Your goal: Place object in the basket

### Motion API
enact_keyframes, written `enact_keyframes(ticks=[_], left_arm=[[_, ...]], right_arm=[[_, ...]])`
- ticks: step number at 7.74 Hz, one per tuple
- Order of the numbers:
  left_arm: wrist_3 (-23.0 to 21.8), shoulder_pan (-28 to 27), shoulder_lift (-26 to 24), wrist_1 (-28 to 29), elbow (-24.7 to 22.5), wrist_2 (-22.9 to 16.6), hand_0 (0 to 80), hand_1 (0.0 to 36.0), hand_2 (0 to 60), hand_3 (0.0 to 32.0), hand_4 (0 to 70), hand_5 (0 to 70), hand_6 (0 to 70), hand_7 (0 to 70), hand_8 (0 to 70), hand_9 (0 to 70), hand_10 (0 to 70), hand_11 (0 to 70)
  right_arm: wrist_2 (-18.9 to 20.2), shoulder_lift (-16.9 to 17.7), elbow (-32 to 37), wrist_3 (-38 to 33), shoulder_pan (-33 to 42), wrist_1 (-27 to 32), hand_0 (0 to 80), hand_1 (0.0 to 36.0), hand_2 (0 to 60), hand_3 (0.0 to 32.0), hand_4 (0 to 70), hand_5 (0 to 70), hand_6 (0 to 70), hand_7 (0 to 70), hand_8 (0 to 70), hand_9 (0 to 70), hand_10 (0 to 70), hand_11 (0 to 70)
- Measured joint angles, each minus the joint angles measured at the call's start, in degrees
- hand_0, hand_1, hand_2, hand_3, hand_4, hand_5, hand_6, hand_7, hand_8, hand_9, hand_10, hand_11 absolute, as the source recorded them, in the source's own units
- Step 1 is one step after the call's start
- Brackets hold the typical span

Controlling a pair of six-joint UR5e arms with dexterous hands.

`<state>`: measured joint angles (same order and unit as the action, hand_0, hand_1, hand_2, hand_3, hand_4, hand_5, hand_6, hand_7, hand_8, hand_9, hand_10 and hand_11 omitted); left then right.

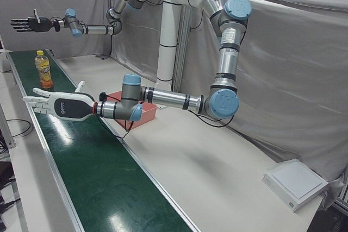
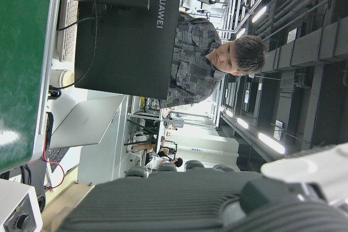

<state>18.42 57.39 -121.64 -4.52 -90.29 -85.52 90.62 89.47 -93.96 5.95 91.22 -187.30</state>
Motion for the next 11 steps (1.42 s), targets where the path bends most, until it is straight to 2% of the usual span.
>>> enact_keyframes(ticks=[11], left_arm=[[-0.13,0.07,-0.08,0.0,-0.06,0.0,53.5,7.6,0.0,1.8,14.5,12.9,0.9,0.0,7.0,7.6,5.8,9.7]], right_arm=[[0.0,0.0,0.0,0.03,0.01,-0.03,0.0,0.0,0.0,0.0,0.0,0.0,0.0,0.0,0.0,0.0,0.0,0.0]])
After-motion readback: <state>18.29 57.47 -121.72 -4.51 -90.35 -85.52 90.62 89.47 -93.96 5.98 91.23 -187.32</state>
